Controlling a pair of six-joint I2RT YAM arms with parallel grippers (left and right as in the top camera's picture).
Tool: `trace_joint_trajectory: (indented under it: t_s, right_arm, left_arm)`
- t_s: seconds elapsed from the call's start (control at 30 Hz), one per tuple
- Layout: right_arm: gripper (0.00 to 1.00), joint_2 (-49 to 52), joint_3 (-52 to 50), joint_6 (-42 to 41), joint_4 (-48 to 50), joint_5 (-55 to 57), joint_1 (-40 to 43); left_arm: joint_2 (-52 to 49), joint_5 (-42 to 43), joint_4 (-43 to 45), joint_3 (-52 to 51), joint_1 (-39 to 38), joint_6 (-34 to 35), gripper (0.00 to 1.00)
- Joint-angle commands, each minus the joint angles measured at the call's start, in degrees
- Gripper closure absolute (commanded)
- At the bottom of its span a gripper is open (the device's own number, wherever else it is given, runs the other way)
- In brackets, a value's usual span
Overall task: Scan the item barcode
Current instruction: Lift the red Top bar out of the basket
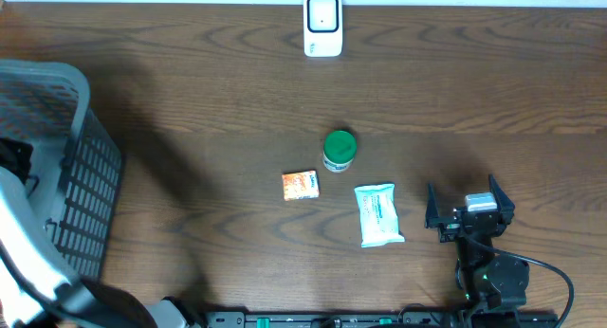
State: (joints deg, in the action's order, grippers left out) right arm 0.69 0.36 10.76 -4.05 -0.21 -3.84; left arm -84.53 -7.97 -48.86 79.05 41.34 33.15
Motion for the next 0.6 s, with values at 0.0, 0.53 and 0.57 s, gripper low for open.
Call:
trace_joint_trajectory:
  t_s: [0.0,0.53,0.57]
  right_arm:
    - [0.01,-0.3,0.0,-0.9,-0.2,-0.1,-0.1]
    - [0.01,-0.3,0.0,-0.9,-0.2,-0.1,-0.1]
    - [0.01,-0.3,0.0,-0.9,-0.2,-0.1,-0.1]
  left_arm:
    - [7.3,5.5,0.1,0.6,-2.6,-0.5,0.93]
    - [34.3,29.8,0.2,0.6,-26.8,-1.2,0.92]
    - [34.8,29.8,0.2,0.6,-28.8,-1.2,0.93]
